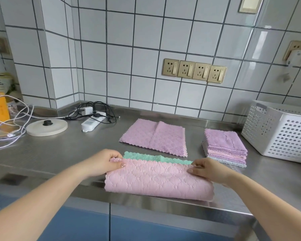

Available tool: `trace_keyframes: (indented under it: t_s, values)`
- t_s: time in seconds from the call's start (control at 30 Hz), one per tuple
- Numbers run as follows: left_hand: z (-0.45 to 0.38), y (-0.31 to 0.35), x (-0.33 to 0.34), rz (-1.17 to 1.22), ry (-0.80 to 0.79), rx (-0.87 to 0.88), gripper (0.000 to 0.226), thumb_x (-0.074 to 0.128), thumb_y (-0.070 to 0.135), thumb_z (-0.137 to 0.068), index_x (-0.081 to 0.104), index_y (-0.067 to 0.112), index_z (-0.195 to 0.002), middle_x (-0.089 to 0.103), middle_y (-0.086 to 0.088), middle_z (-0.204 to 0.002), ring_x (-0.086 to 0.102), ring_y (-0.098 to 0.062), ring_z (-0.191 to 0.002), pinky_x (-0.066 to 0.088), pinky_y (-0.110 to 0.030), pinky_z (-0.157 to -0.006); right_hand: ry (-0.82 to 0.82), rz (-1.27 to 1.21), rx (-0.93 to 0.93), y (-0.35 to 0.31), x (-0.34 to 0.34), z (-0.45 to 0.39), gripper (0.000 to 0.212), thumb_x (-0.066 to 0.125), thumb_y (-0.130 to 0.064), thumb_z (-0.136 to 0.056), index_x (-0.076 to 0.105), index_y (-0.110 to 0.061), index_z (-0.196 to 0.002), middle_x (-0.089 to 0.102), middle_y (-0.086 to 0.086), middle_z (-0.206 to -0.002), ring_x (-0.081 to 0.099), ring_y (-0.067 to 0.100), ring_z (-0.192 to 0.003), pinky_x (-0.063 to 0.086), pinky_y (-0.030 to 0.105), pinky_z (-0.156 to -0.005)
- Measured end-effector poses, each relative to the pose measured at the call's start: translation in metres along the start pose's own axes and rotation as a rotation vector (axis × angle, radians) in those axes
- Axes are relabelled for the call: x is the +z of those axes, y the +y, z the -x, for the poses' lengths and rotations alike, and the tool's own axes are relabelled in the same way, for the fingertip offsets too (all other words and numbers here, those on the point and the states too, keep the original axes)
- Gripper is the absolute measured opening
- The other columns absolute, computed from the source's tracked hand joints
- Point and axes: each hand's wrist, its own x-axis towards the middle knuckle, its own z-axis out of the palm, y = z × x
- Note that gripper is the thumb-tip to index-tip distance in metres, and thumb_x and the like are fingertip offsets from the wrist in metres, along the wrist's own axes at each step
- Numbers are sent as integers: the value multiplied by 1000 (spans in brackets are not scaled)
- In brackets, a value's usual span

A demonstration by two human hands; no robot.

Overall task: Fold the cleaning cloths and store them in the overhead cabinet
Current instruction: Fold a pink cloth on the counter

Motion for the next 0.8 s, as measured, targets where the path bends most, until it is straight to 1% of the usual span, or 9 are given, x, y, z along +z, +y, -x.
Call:
trace_keyframes:
  t_s: [0.07,0.13,0.37,0.43,0.53,0.6,0.67,0.73,0.8]
  values:
    - [-8,1,2,17,52,-6,7,68,24,-84,67,17,-83,55,2,-73,44,-7,-61,33,-14,-54,44,-35,27,3,0,-6,30,63,-39,-87,66,-10,-89,60,-2,-76,50,11,-67,36,23,-61]
    - [-18,0,5,-5,87,-15,9,68,23,-83,65,15,-80,52,4,-69,41,-7,-59,30,-13,-50,84,-53,53,7,1,-13,20,64,-36,-87,67,-17,-89,66,-4,-83,54,8,-71,40,20,-63]
    - [-49,-4,16,-184,144,-31,23,68,28,-83,52,29,-65,54,7,-65,46,-9,-58,33,-21,-54,201,131,114,14,6,-41,13,61,-36,-88,61,-23,-87,66,-5,-86,55,11,-75,37,16,-56]
    - [-55,-4,15,-215,152,-43,24,67,30,-83,51,30,-65,53,9,-65,47,-8,-58,34,-23,-55,221,126,129,15,7,-45,15,62,-37,-87,63,-22,-88,68,-4,-88,57,12,-78,39,20,-57]
    - [-64,-5,14,-274,165,-60,20,66,35,-83,56,22,-70,54,5,-69,53,-16,-68,36,-26,-60,248,130,164,17,6,-51,18,63,-38,-86,65,-21,-88,69,-1,-87,59,16,-76,40,24,-60]
    - [-68,-6,15,-325,179,-56,27,65,38,-83,60,12,-79,55,0,-72,54,-22,-74,35,-28,-61,255,141,173,18,6,-53,20,62,-38,-86,65,-18,-89,66,-1,-82,55,16,-71,38,24,-55]
    - [-73,-5,15,-362,183,-59,31,63,39,-84,58,9,-78,53,0,-72,52,-22,-74,33,-29,-61,262,135,180,19,7,-55,20,63,-38,-86,64,-18,-88,65,-1,-79,53,15,-68,36,21,-52]
    - [-78,-5,16,-368,186,-66,35,63,40,-84,47,15,-65,49,2,-68,50,-21,-72,31,-29,-59,267,126,197,20,7,-57,18,63,-38,-86,62,-20,-84,64,-2,-77,54,15,-68,36,20,-51]
    - [-81,-4,17,-390,184,-82,43,62,40,-84,35,19,-59,43,4,-63,46,-20,-69,27,-29,-54,272,112,211,22,6,-59,17,64,-38,-85,61,-22,-81,63,-3,-76,54,15,-69,36,20,-51]
